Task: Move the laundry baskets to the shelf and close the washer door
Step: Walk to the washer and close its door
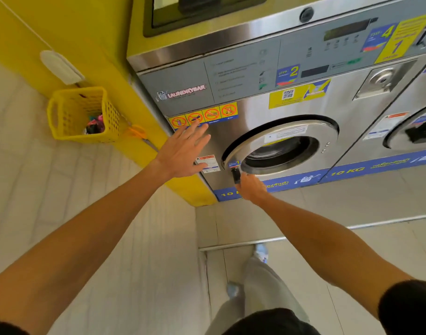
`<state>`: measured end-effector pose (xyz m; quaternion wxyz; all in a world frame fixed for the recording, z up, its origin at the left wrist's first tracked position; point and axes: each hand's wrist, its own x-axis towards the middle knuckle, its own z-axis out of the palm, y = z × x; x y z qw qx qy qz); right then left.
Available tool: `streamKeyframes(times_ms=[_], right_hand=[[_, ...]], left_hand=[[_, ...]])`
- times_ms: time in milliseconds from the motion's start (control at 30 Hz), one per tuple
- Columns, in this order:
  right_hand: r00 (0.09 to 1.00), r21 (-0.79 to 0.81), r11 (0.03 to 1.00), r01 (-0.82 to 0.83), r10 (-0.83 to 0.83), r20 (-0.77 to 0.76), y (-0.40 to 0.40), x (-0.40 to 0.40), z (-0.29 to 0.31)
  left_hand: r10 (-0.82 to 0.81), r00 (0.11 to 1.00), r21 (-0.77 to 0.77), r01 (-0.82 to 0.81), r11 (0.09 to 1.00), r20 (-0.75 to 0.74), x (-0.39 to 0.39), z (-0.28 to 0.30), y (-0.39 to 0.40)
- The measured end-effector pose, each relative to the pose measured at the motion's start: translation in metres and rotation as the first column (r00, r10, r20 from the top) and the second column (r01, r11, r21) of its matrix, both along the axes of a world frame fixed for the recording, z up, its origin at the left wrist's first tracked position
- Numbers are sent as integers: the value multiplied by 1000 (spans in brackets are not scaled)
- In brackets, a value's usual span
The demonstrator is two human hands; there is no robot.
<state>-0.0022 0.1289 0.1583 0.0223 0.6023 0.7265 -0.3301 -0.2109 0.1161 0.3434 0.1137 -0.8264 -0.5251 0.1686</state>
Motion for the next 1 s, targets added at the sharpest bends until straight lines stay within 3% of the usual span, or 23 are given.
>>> streamKeyframes(times_ms=[267,500,733,1000], right_hand=[[991,-172,976,132,-133,6,45,-42,-52],[973,-185,957,222,-231,-27,53,-47,-67],[941,-82,946,313,-321,-104,42,-49,-78],[885,-126,896,425,-441,-148,19,-37,-82]], left_hand=[[34,998,66,-31,997,-47,-18,-21,3],[32,999,108,-28,994,-42,-18,-33,3],[24,1000,154,-21,988,-20,-21,-39,4],[-41,999,179,45,983,-28,-37,-40,7]])
